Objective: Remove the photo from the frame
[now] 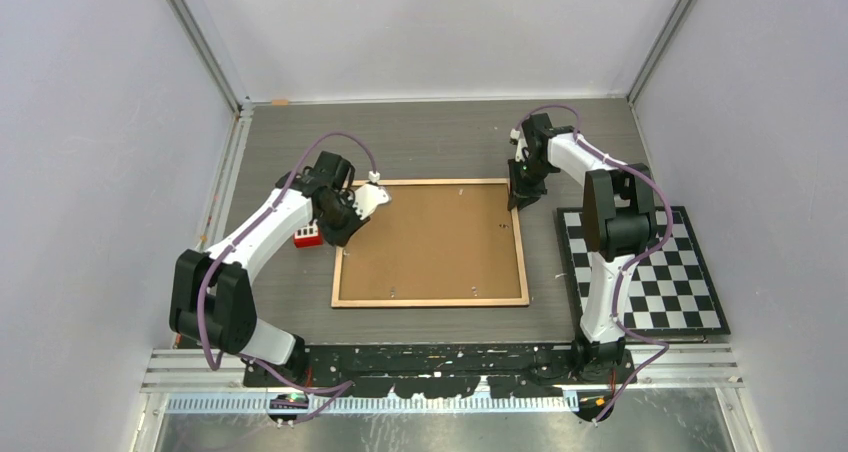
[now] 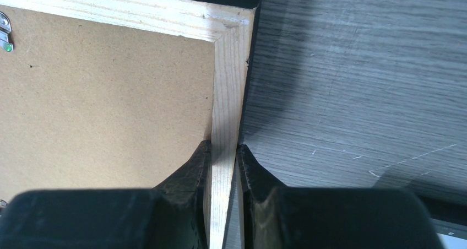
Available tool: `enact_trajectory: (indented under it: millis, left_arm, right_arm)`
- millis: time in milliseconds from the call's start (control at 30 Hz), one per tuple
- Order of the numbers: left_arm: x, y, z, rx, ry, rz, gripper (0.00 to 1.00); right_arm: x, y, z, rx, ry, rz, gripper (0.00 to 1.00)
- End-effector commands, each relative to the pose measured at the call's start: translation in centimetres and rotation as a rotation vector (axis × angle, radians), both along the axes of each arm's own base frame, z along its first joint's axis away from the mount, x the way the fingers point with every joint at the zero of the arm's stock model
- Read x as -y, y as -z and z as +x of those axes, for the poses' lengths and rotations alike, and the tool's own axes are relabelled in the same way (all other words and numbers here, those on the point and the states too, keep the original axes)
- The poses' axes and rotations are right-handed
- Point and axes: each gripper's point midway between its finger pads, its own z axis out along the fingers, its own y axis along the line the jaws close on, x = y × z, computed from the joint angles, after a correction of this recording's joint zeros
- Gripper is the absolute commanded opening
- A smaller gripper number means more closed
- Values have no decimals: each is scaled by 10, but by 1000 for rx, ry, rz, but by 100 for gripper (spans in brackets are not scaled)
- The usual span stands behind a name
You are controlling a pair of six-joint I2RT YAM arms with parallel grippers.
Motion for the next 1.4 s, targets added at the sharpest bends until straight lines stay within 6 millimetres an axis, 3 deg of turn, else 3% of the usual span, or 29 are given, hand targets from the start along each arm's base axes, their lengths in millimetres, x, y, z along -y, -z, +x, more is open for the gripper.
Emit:
enact_trajectory:
  millis: [0,300,667,867,1367]
  left_arm:
    - [-1,-4,-12,-2,33,8,0]
    - [6,-1,-26,-52,57,-15,0]
    - [22,2,-24,-79,-18,-94,0]
    - [23,4,-15,-54,-45,-95,0]
    - [38,-14,16,11,-86,-148,0]
  right_arm:
    - [15,20,-26,-106,17,-66,0]
    - [16,20,-25,-100,30,-69,0]
    - [16,19,-25,-99,33,-69,1]
    - [15,18,-26,-101,33,-67,0]
    - [15,18,-29,-103,33,-64,1]
